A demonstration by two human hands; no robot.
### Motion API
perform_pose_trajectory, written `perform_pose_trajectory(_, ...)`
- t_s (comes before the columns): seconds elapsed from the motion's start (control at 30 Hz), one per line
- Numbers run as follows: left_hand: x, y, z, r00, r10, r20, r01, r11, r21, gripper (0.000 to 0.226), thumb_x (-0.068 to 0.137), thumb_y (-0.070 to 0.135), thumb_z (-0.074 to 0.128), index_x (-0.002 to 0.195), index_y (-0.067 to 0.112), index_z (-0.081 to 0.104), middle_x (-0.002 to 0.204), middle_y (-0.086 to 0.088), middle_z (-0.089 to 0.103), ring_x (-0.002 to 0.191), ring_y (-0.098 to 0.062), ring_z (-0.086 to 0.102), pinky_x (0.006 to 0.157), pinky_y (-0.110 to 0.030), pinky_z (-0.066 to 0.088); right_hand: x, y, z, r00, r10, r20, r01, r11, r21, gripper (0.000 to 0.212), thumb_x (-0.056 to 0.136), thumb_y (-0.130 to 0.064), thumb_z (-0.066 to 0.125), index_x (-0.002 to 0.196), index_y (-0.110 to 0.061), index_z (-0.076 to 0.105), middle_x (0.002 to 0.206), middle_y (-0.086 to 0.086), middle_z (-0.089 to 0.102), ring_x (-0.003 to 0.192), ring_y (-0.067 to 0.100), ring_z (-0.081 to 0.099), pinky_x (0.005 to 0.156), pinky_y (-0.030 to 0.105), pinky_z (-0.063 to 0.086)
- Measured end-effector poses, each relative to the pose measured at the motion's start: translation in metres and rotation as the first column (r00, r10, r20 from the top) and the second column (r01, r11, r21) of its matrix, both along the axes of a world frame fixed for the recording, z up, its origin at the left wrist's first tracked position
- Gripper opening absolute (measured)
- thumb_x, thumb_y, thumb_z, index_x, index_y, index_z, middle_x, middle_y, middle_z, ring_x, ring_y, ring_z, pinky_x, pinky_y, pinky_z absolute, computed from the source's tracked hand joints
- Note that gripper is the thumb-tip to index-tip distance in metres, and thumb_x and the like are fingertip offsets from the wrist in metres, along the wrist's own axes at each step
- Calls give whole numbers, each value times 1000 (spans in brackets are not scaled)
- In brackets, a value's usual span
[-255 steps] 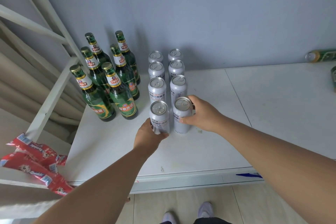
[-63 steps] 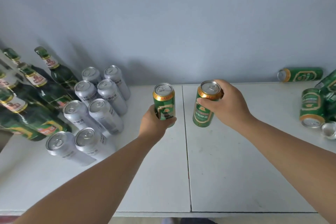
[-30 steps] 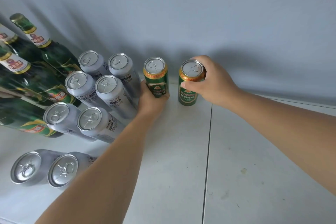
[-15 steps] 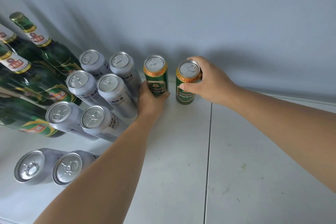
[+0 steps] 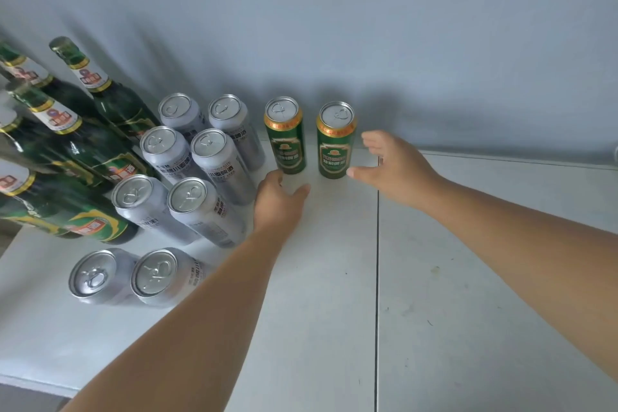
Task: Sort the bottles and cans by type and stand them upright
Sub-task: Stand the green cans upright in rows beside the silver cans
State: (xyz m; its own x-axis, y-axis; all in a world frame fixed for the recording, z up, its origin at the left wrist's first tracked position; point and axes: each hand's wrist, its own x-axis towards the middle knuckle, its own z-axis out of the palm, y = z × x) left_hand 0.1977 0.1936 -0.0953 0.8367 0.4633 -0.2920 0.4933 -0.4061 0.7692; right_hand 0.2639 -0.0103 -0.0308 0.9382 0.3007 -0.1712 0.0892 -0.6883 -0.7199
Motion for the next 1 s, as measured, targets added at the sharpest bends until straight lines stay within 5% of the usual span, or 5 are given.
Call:
perform_pose_trajectory(0.43, -87, -28, 42, 955, -296, 10, 294, 951, 99, 65, 93, 43, 69, 148, 18, 45, 148, 0, 51, 135, -18, 50, 106, -32, 40, -109, -56, 9, 976, -217, 16, 217, 976, 2, 75, 84, -46, 76, 147, -19, 45, 152, -2, 48, 139, 17, 47, 112, 35, 39)
perform_pose_trajectory(1.0, -140, -165, 85, 926, -372, 69, 357, 920, 159, 60, 92, 41, 71, 143, 18, 51, 140, 5, 58, 128, -13, 54, 101, -27, 41, -179, -199, 23, 945, -328, 2, 325, 935, 142, 55, 85, -44, 76, 130, -18, 56, 129, -7, 58, 128, 12, 54, 103, 31, 43)
